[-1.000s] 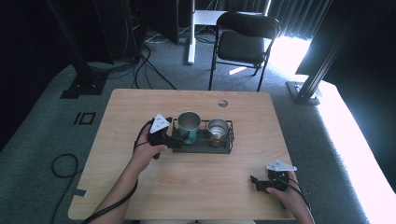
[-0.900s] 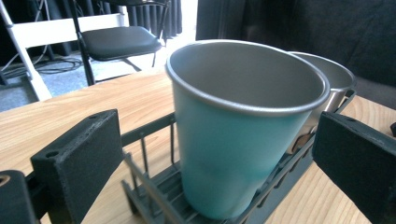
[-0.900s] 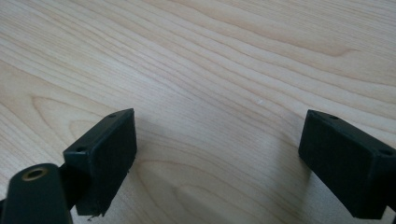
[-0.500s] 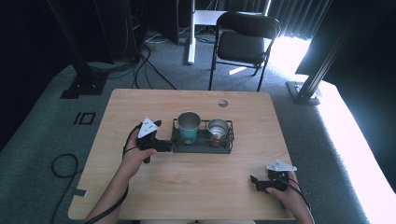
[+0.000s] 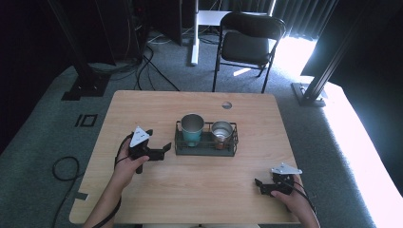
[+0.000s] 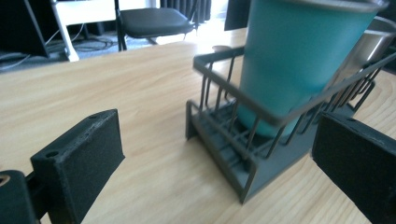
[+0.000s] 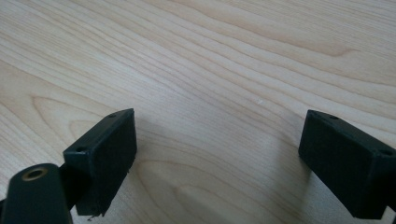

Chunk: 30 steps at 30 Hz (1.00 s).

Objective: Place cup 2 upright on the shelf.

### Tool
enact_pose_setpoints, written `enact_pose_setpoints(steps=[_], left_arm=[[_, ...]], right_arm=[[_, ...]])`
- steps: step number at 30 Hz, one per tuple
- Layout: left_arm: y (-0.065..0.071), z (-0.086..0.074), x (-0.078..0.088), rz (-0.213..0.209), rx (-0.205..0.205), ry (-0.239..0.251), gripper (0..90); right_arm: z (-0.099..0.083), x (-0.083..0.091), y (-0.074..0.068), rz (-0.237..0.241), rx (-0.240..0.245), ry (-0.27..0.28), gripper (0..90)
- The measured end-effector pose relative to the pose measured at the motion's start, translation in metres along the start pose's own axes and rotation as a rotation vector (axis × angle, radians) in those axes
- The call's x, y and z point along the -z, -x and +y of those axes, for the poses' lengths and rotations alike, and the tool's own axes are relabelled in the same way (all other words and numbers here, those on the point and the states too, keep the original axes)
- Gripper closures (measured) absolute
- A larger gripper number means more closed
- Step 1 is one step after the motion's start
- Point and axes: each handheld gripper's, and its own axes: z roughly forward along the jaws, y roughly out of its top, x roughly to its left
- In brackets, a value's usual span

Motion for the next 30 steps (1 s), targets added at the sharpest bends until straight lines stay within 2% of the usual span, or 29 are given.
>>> enact_pose_setpoints(steps=[6,9,10,11,12,15,16,19,23,24,25,26,27,28,29,30], left_arm=[[-0.008,-0.017,0.009,0.033,0.040,-0.026,2.8],[-0.011,-0.021,0.012,0.053,0.047,-0.042,2.7],[-0.014,-0.026,0.015,0.087,0.057,-0.057,2.7],[-0.014,-0.026,0.015,0.087,0.057,-0.057,2.7],[-0.017,-0.031,0.019,0.110,0.076,-0.071,2.7],[-0.020,-0.035,0.021,0.121,0.091,-0.089,2.7],[-0.023,-0.040,0.025,0.139,0.096,-0.107,2.7],[-0.025,-0.042,0.027,0.153,0.101,-0.119,2.7],[-0.032,-0.049,0.038,0.202,0.129,-0.150,2.7],[-0.032,-0.049,0.038,0.202,0.129,-0.150,2.8],[-0.035,-0.052,0.042,0.232,0.142,-0.173,2.7],[-0.035,-0.052,0.042,0.232,0.142,-0.173,2.7],[-0.038,-0.055,0.046,0.260,0.172,-0.173,2.7],[-0.038,-0.055,0.046,0.260,0.172,-0.173,2.8],[-0.039,-0.056,0.047,0.278,0.184,-0.180,2.8],[-0.043,-0.058,0.050,0.312,0.204,-0.194,2.7]], right_arm=[[0.000,0.000,0.000,0.000,0.000,0.000,10.8],[0.000,0.000,0.000,0.000,0.000,0.000,10.8],[0.000,0.000,0.000,0.000,0.000,0.000,10.8],[0.000,0.000,0.000,0.000,0.000,0.000,10.8],[0.000,0.000,0.000,0.000,0.001,0.000,10.8],[0.000,0.000,0.000,0.000,0.000,0.000,10.8],[0.000,0.000,0.000,0.000,0.001,0.000,10.8],[0.000,0.000,0.000,0.000,0.000,0.000,10.8],[0.000,0.000,0.000,0.000,0.000,0.000,10.8],[0.000,0.000,0.000,0.000,0.000,0.000,10.8],[0.000,0.000,0.000,0.000,0.000,0.000,10.8],[0.000,0.000,0.000,0.000,0.000,0.000,10.8],[0.000,0.000,0.000,0.000,0.000,0.000,10.8],[0.000,0.000,0.000,0.000,0.000,0.000,10.8],[0.000,0.000,0.000,0.000,0.000,0.000,10.8],[0.000,0.000,0.000,0.000,-0.001,-0.001,10.8]])
